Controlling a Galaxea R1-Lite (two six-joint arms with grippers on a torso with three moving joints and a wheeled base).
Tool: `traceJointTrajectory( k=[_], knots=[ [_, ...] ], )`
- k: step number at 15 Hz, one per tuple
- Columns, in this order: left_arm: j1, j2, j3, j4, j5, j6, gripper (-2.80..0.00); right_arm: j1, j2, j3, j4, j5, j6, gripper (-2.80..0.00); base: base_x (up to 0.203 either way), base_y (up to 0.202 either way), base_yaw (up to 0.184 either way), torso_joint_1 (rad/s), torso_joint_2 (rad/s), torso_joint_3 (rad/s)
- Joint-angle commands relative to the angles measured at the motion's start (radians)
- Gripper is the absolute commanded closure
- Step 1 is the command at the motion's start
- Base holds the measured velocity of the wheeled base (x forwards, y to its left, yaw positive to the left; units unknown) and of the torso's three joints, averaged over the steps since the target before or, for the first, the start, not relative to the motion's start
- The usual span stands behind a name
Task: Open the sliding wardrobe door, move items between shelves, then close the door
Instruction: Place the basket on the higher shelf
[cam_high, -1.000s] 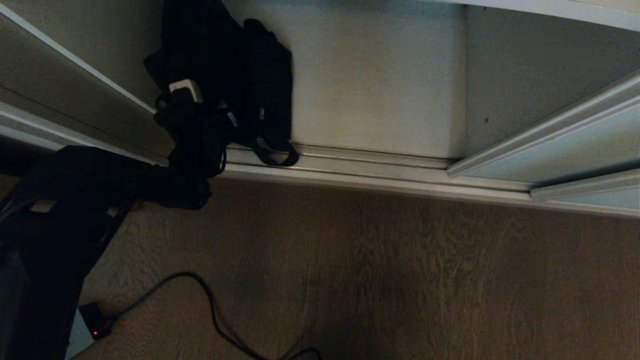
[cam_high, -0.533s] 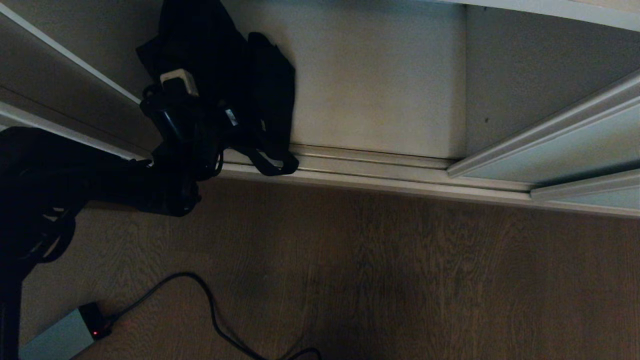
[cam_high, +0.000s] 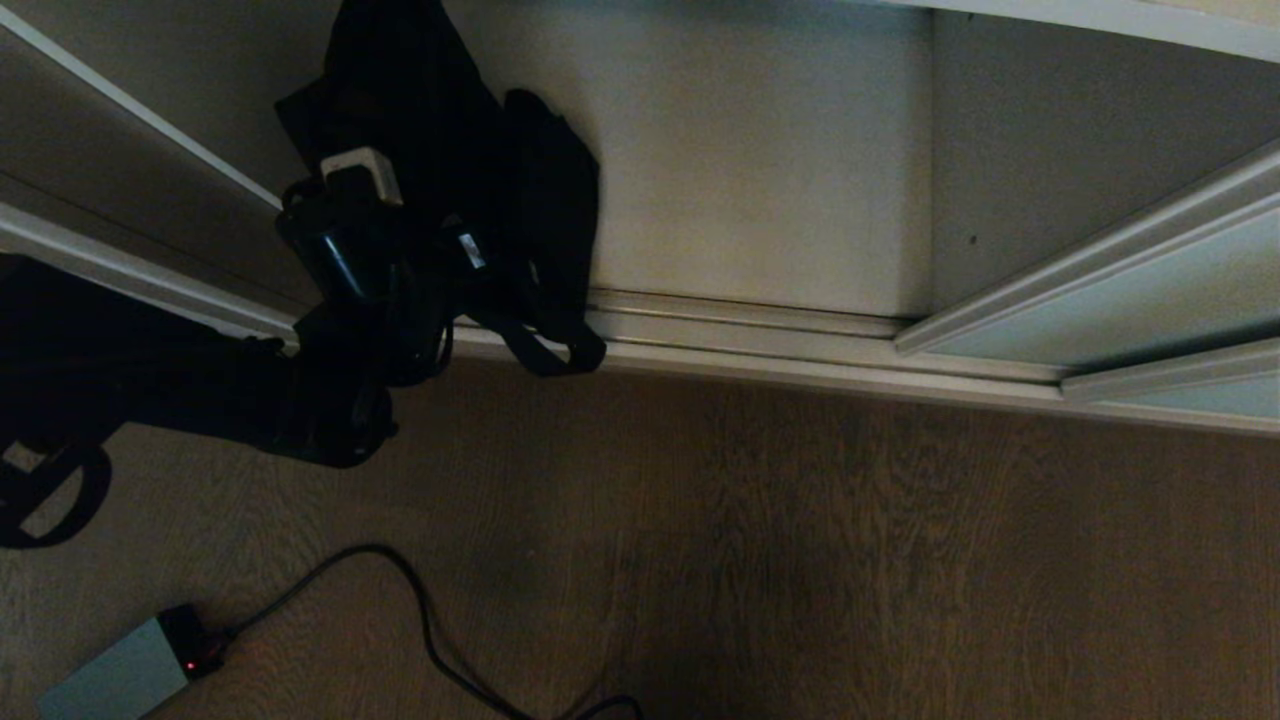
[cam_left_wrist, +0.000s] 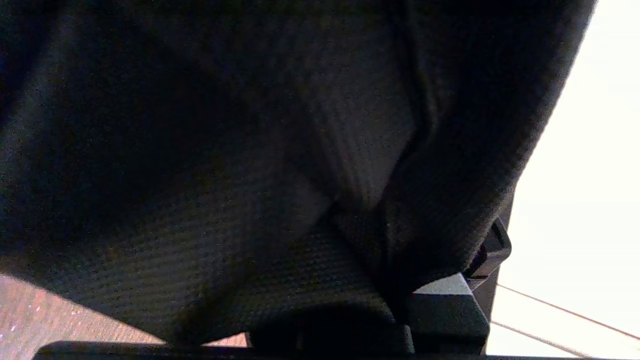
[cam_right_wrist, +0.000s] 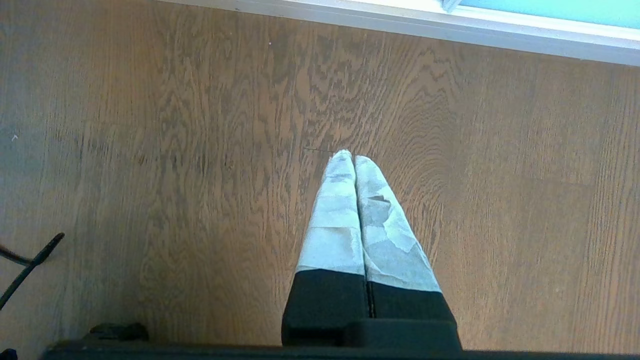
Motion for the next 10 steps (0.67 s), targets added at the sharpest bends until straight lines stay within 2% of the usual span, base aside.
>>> traceJointTrajectory(
  k=[1,5,10],
  knots=[
    [-0.007,-0.036,0.032,-0.019,0.005,0.003,0.00,0.000,0.000,0.002,0.000,0.000,0.000,0.00,0.000,0.000,0.000,0.000,0.00,0.000],
    [-0.024,-0.116,0.078,-0.020,0.038,0.020,0.00,0.000,0.000,0.002,0.000,0.000,0.000,0.00,0.000,0.000,0.000,0.000,0.00,0.000],
    [-0.057,-0.225,0.162,-0.011,0.040,0.056,0.00,0.000,0.000,0.002,0.000,0.000,0.000,0.00,0.000,0.000,0.000,0.000,0.00,0.000]
  ],
)
